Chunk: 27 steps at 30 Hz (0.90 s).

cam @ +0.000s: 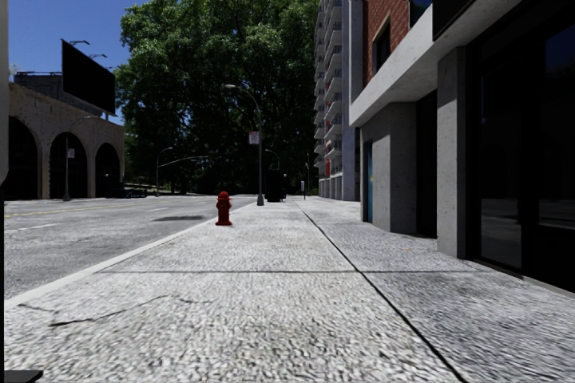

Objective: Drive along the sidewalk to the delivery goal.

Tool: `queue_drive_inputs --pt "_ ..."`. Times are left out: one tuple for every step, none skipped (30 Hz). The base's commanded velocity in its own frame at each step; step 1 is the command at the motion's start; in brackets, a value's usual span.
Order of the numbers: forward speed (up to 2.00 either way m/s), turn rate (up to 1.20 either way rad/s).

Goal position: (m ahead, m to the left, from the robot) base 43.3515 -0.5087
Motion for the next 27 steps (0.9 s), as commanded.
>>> queue_drive_inputs --pt "2.00 0.00" --pt "2.00 0.00" --pt "2.00 0.00" --pt "2.00 0.00" --pt "2.00 0.00" --pt "2.00 -0.62" --pt "2.00 -0.62" --pt "2.00 -1.00" --pt "2.00 -1.07" --pt "2.00 -1.09" --pt "2.00 -0.31" --pt "2.00 0.00" --pt "2.00 0.00" --pt "2.00 0.00" --pt "2.00 0.00" --pt "2.00 0.00" --pt "2.00 0.00" --pt "2.00 0.00" --pt "2.00 0.00" --pt "2.00 0.00" --pt "2.00 0.00" --pt "2.00 0.00" --pt "2.00 0.00" --pt "2.00 0.00" --pt "2.00 0.00" --pt "2.00 0.00" --pt "2.00 0.00"
